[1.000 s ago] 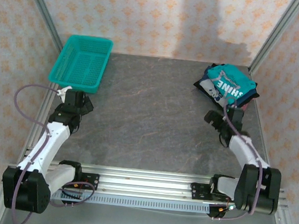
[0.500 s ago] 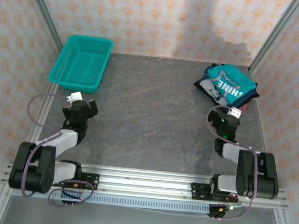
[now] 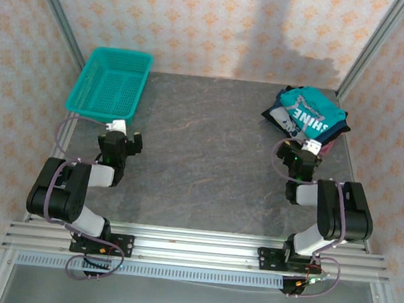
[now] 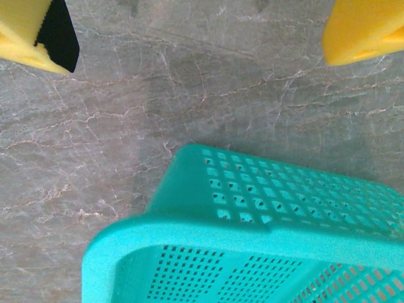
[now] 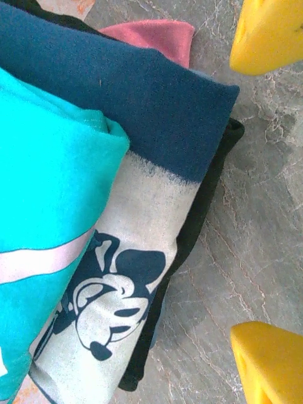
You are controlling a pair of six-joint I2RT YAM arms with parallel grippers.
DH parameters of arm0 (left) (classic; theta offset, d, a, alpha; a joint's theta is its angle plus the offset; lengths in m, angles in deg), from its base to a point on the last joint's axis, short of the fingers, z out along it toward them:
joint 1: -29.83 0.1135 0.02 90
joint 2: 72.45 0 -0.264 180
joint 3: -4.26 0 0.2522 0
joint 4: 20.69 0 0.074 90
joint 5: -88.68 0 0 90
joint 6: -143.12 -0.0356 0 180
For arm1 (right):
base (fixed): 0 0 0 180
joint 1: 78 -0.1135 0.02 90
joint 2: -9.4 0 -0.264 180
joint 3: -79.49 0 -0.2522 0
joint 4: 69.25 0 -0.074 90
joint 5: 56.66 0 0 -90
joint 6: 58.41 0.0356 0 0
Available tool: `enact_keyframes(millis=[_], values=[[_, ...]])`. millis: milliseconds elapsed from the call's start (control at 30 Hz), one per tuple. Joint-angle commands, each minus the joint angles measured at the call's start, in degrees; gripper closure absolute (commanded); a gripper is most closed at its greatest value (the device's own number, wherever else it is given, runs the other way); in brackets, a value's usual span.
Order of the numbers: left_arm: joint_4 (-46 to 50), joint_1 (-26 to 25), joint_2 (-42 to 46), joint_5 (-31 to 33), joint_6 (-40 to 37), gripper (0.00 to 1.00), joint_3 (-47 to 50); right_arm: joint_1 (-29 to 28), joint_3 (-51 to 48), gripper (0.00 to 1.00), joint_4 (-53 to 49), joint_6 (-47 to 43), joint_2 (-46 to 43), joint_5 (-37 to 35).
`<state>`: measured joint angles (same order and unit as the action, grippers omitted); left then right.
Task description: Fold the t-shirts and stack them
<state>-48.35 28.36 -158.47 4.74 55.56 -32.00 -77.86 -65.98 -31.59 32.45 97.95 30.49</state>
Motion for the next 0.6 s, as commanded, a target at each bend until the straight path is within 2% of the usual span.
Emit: enact_keyframes(millis=[0, 200, 567], values=[[-2.7, -0.3, 0.3, 0.2, -1.7, 0.0, -1.1, -0.2, 0.3, 0.01, 1.2, -1.1, -0.3, -0.7], [-2.1, -0.6, 0.3, 0.5, -2.0, 0.0, -1.4, -0.2, 1.3, 0.01, -1.0, -2.3, -0.2, 2.4], [-1.6, -1.1, 0.3, 1.1, -2.4, 0.0, -1.6, -0.2, 1.2, 0.01, -0.6, -2.5, -0.3, 2.7]])
